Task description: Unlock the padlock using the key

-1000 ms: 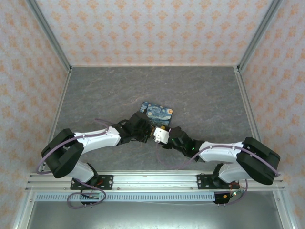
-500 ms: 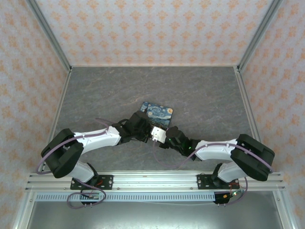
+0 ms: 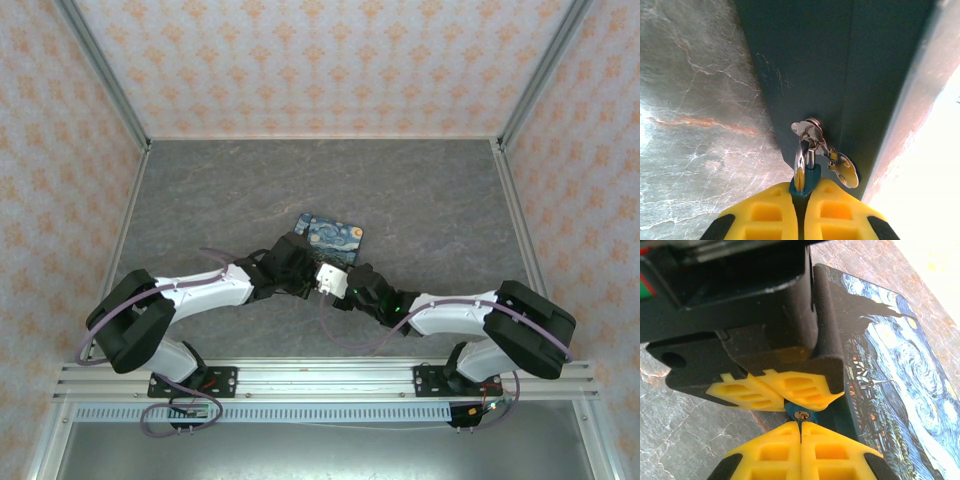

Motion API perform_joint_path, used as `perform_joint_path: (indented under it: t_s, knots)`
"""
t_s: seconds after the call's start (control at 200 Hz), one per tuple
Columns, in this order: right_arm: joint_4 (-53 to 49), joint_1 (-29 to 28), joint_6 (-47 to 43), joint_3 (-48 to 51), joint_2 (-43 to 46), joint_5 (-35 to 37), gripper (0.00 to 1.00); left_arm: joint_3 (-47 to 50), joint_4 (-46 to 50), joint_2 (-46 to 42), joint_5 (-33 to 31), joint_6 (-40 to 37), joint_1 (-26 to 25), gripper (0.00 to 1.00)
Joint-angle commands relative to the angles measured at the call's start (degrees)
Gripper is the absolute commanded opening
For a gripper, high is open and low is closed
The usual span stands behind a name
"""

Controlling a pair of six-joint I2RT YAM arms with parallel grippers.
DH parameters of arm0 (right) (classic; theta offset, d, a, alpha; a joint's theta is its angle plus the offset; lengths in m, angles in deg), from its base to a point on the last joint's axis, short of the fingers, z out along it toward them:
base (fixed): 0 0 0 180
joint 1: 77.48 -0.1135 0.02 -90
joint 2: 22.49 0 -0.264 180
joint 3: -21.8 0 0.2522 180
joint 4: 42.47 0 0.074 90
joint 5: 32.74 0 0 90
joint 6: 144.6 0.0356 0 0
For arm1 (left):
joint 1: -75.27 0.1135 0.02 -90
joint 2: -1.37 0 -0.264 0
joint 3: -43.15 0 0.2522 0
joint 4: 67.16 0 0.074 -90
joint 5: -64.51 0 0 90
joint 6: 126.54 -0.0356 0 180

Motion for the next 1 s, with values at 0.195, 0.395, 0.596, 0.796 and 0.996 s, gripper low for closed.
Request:
perform_joint_path:
  t_s: [0.195,0.395,0.596,0.796,0.996]
  knots:
    - [-0.48,-0.35,1.13,-2.12,-0.76,1.63,0.00,-1.98,0.80,-0.35,0.09,-0.24,0.25,0.00]
    - [-0.48,-0.35,2.05,-2.29,-1.11,2.00,0.00,-2.07,0.88,-0.34,0.21,-0.23,0.23,0.00]
    - [-0.09,-0.31,4.73,-2.53,-2.31,1.97,0.00,-2.16,1.04,-0.18,0.36,-0.23,0.25,0.00]
    - [2.60,-0.31,9.10,-2.30,-3.74,1.79,0.00,-2.17,1.27,-0.08,0.71,-0.27,0.33,0.00]
    - [3.91,1.67,16.15,-2.48,-4.08,-1.37,0.00,-2.17,1.58,-0.18,0.77,-0.23,0.33,0.00]
